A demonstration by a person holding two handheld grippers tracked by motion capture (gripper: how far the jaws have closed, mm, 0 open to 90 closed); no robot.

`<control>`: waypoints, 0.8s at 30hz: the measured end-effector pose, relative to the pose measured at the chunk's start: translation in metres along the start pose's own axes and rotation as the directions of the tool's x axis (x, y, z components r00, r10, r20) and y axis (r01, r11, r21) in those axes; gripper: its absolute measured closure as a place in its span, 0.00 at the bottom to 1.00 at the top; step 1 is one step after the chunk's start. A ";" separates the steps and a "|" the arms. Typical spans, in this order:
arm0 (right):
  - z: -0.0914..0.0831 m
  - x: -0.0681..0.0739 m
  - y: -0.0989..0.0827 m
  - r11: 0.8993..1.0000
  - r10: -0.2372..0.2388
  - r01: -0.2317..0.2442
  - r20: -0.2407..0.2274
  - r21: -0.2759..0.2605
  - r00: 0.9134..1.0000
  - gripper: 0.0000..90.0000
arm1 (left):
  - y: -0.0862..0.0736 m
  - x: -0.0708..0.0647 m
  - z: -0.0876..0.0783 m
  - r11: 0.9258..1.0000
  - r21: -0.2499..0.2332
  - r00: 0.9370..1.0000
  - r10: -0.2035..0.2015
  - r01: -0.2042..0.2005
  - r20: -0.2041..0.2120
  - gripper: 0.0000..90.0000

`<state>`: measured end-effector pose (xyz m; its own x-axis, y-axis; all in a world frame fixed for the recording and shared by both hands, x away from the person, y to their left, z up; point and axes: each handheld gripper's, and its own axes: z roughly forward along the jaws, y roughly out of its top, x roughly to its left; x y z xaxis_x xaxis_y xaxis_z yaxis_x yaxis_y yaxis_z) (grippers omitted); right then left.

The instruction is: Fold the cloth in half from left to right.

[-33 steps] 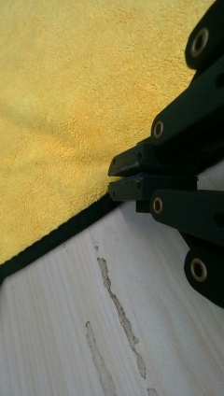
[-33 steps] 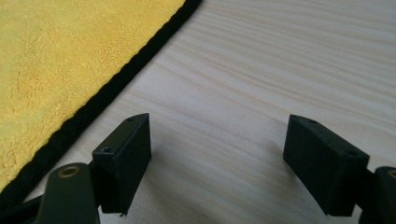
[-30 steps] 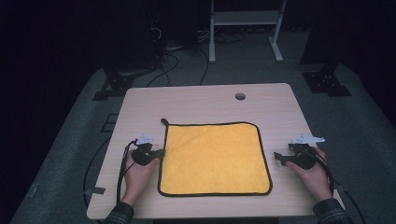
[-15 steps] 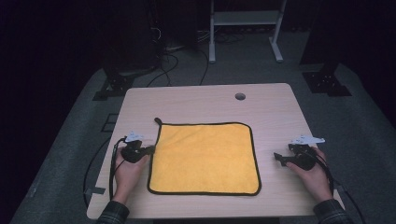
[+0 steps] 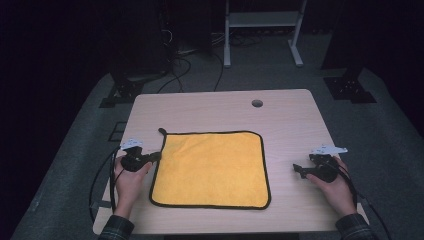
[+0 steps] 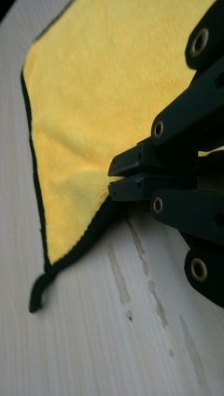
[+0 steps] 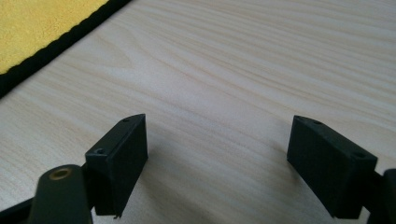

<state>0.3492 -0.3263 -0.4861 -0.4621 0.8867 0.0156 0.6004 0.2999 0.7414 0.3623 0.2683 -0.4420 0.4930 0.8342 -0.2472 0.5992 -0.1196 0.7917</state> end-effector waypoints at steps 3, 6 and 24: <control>0.000 0.000 0.000 1.000 0.000 0.000 0.000 0.000 1.000 0.22 | 0.003 -0.004 0.002 1.000 -0.011 0.999 -0.001 0.001 0.032 0.97; 0.000 0.000 0.000 1.000 0.000 0.000 0.000 0.000 1.000 0.22 | 0.007 -0.010 0.006 1.000 -0.017 0.998 0.011 -0.010 0.059 0.97; 0.000 0.000 0.000 1.000 0.000 0.000 0.000 0.000 1.000 0.22 | 0.027 -0.053 0.038 0.999 -0.027 0.970 0.046 -0.040 0.237 0.96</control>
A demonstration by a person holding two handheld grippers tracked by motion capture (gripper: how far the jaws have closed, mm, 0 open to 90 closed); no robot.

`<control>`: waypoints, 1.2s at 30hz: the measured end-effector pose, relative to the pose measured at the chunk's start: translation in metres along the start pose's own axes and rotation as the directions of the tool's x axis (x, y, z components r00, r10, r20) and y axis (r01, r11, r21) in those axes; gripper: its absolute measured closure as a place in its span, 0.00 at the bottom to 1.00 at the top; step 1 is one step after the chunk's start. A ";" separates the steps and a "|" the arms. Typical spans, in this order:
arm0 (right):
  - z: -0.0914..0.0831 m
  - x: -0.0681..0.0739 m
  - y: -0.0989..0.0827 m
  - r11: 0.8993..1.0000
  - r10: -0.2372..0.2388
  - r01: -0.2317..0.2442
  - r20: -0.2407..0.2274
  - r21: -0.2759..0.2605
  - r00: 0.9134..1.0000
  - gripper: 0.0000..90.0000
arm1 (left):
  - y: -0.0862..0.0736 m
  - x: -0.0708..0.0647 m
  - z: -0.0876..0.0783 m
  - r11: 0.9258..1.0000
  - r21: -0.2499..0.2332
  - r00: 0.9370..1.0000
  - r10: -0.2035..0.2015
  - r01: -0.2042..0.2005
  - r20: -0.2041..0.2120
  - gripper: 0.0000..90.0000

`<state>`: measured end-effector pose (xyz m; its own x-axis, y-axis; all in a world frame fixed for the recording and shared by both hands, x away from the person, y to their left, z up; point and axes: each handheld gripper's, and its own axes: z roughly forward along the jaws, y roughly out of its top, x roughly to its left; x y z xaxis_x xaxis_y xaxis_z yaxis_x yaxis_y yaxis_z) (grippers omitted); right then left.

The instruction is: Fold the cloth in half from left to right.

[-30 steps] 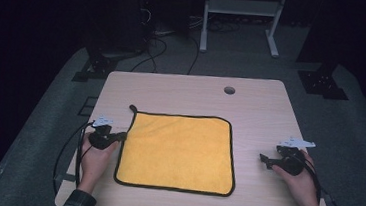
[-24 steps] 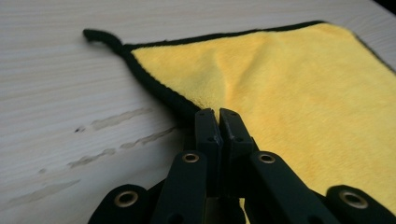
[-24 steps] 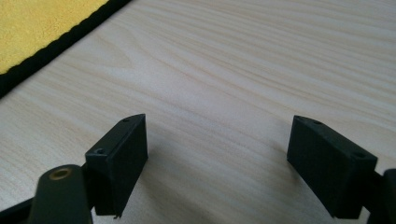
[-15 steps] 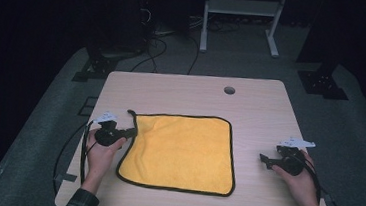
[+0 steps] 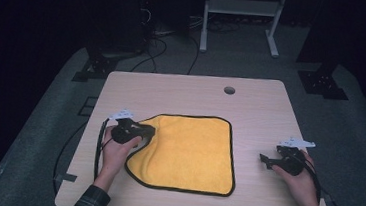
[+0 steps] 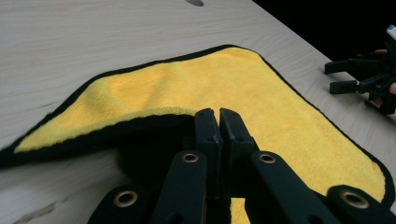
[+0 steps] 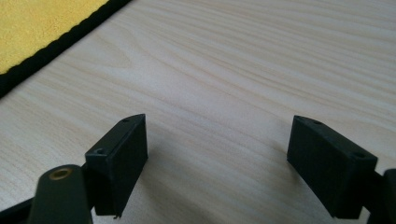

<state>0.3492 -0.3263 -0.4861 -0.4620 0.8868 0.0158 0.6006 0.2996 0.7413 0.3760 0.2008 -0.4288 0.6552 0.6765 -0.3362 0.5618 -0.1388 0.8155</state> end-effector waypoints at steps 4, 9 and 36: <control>0.000 0.000 0.000 1.000 -0.001 0.001 0.000 0.000 1.000 0.22 | 0.006 -0.010 0.014 1.000 0.007 0.999 0.019 -0.019 0.030 0.96; 0.000 0.000 0.000 1.000 0.000 0.000 -0.001 0.000 1.000 0.21 | 0.011 -0.021 0.031 0.999 0.024 0.997 0.037 -0.038 0.070 0.96; 0.000 0.000 0.000 1.000 -0.002 0.002 -0.003 0.002 1.000 0.21 | 0.028 -0.071 0.105 0.990 0.081 0.973 0.093 -0.112 0.212 0.97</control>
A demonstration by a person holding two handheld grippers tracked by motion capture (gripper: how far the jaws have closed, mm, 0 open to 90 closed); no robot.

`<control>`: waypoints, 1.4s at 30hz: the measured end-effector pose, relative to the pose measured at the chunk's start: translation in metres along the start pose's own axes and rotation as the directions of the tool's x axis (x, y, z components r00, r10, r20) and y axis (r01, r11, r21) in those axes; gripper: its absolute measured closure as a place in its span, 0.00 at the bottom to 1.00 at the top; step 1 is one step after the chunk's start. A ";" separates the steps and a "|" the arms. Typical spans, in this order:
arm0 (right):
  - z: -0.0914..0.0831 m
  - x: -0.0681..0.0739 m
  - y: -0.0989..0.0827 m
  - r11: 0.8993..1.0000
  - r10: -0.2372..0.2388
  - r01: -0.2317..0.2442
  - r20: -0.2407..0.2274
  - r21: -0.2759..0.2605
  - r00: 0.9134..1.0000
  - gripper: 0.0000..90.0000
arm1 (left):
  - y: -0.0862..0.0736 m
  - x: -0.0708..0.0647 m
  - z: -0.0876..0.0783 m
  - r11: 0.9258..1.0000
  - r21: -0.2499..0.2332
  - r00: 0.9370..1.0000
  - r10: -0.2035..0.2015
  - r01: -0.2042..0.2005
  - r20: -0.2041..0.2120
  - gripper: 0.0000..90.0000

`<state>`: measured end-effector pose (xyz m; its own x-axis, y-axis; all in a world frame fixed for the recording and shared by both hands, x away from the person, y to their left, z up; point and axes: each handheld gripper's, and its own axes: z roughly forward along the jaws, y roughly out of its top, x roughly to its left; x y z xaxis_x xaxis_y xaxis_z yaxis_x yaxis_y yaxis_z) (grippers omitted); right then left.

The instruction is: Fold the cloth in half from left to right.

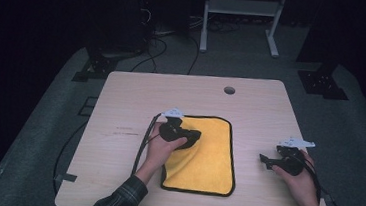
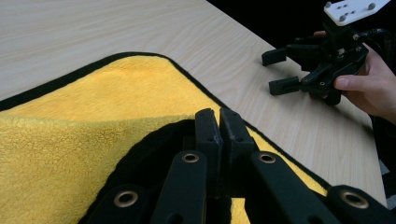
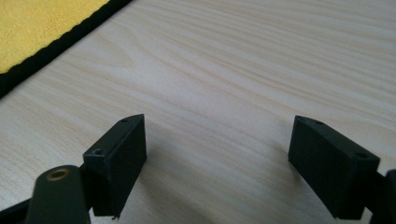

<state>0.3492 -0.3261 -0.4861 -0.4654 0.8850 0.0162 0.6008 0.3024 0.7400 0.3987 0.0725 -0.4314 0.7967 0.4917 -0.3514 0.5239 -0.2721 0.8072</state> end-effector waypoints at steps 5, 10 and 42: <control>0.000 0.000 0.000 1.000 0.001 -0.001 0.000 0.000 1.000 0.21 | 0.003 -0.004 0.014 1.000 0.009 1.000 0.001 -0.001 0.023 0.96; 0.000 0.000 0.000 1.000 0.000 0.000 0.000 0.000 1.000 0.21 | 0.008 -0.008 0.029 1.000 0.013 0.999 0.003 -0.004 0.045 0.97; 0.000 0.000 0.000 1.000 -0.007 0.007 -0.003 -0.001 1.000 0.20 | 0.005 -0.021 0.120 0.986 0.166 0.998 0.001 -0.011 0.056 0.86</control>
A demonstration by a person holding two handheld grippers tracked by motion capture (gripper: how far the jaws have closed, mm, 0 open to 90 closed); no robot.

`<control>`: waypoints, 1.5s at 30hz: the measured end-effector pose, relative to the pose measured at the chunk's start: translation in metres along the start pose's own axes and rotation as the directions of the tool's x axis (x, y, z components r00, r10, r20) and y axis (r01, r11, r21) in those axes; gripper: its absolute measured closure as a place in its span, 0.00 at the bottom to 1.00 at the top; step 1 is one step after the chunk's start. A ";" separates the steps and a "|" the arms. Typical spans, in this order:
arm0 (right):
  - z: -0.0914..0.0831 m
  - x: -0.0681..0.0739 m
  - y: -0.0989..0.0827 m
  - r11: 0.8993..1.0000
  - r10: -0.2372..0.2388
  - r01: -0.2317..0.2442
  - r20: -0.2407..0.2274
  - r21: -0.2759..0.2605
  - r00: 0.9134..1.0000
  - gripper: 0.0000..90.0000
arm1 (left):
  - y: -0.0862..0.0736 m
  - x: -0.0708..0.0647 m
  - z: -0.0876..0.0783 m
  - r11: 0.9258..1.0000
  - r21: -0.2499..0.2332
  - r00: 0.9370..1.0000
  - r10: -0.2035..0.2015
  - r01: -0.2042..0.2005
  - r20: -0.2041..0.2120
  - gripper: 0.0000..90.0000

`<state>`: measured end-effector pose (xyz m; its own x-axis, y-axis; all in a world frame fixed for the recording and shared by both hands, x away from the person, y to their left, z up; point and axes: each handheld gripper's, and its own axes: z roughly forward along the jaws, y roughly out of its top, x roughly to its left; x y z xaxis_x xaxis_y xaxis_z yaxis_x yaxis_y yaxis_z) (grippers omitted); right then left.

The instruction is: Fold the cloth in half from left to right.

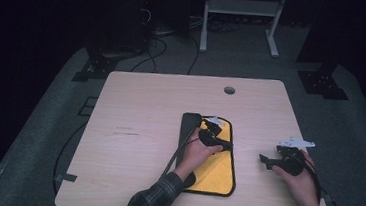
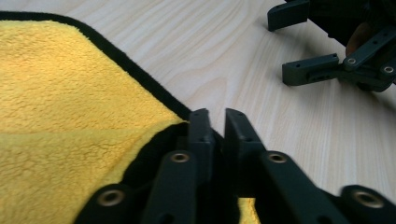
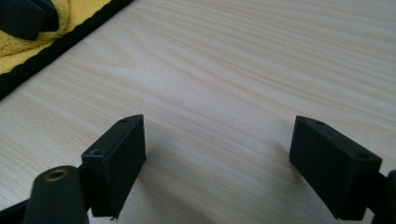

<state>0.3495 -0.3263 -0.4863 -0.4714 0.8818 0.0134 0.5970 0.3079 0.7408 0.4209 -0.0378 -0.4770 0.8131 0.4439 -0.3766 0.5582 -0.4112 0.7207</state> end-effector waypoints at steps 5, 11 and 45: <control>0.000 0.000 0.000 1.000 0.001 -0.001 -0.001 0.001 1.000 0.20 | 0.007 -0.005 -0.022 0.998 -0.054 1.000 0.025 -0.026 -0.013 0.70; 0.000 0.000 0.000 1.000 0.000 0.000 -0.001 0.001 1.000 0.20 | 0.000 0.000 -0.063 0.995 -0.082 0.996 0.057 -0.062 -0.069 0.60; 0.000 0.000 0.000 1.000 0.001 -0.001 -0.001 0.001 1.000 0.20 | -0.071 0.045 -0.125 0.998 0.023 0.959 -0.046 0.054 -0.279 0.97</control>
<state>0.3494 -0.3262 -0.4862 -0.4712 0.8819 0.0150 0.5984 0.3072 0.7400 0.3971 0.1110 -0.4719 0.7082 0.6668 -0.2319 0.6052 -0.4043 0.6858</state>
